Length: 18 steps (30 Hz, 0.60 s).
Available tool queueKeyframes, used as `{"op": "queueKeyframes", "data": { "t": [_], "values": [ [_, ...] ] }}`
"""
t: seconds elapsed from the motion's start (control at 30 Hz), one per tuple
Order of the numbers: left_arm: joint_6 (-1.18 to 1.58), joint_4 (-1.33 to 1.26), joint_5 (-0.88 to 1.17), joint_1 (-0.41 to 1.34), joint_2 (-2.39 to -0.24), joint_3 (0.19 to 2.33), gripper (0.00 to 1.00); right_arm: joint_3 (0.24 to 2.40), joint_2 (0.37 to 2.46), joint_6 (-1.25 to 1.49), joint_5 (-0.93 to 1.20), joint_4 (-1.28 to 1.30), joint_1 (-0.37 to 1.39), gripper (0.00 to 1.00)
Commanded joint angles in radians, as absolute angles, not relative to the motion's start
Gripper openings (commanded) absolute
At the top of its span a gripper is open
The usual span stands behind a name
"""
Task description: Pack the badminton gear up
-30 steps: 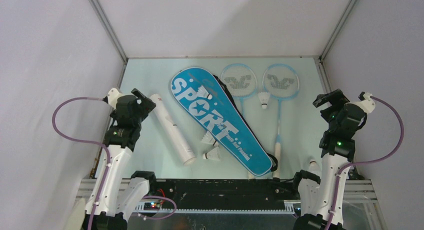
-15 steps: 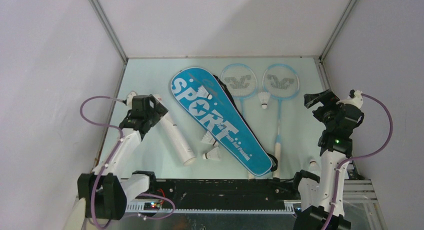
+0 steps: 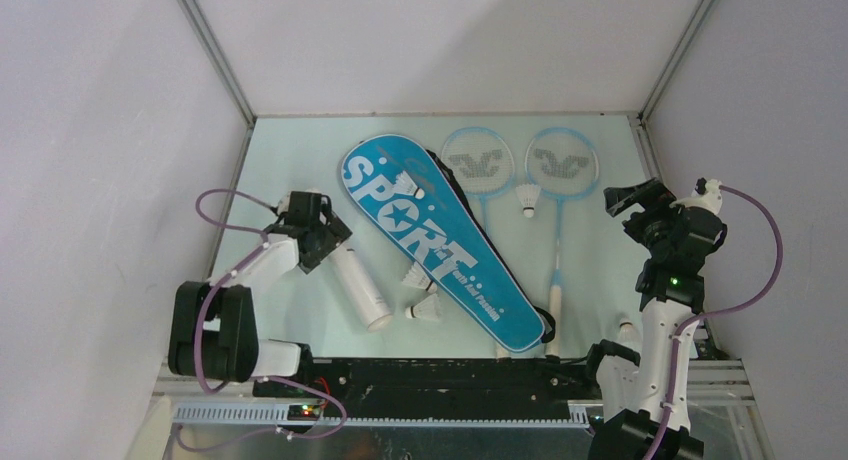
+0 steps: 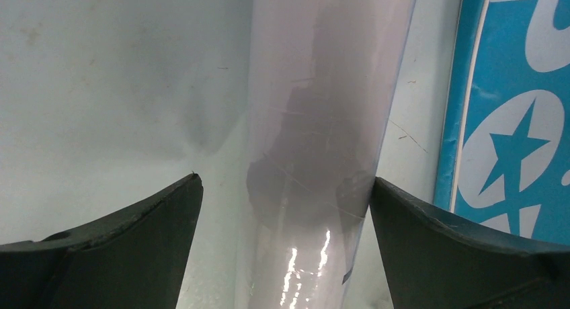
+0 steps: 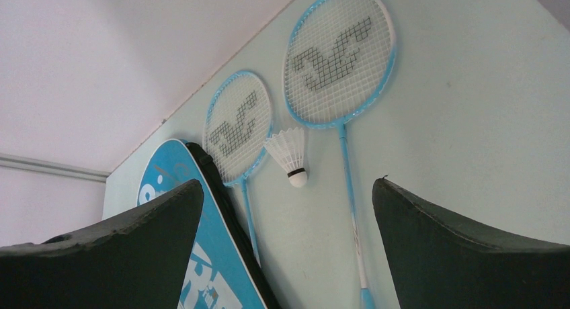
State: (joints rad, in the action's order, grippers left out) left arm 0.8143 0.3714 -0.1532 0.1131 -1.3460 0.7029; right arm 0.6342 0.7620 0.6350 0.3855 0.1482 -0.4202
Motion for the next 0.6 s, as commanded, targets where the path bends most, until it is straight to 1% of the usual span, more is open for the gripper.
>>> {"op": "queueKeyframes", "data": {
  "t": [0.0, 0.23, 0.3, 0.37, 0.43, 0.53, 0.57],
  "values": [
    [0.839, 0.430, -0.210, 0.133, -1.395, 0.775, 0.98, 0.640, 0.758, 0.640, 0.365, 0.138, -0.415, 0.99],
    [0.835, 0.438, -0.183, 0.166, -1.487, 0.805, 0.98, 0.641, 0.772, 0.641, 0.366, 0.134, -0.407, 0.99],
    [0.833, 0.436, -0.181, 0.176, -1.506, 0.814, 0.97, 0.640, 0.774, 0.644, 0.367, 0.135, -0.405, 0.99],
    [0.827, 0.446, -0.186, 0.180, -1.526, 0.830, 0.92, 0.640, 0.775, 0.644, 0.367, 0.134, -0.404, 0.99],
    [0.821, 0.463, -0.207, 0.181, -1.533, 0.847, 0.82, 0.640, 0.774, 0.642, 0.370, 0.133, -0.403, 0.99],
    [0.799, 0.499, -0.253, 0.182, -1.506, 0.876, 0.75, 0.640, 0.770, 0.640, 0.374, 0.134, -0.401, 0.99],
    [0.785, 0.515, -0.283, 0.182, -1.495, 0.892, 0.70, 0.640, 0.770, 0.637, 0.377, 0.132, -0.399, 0.99]
  ]
}}
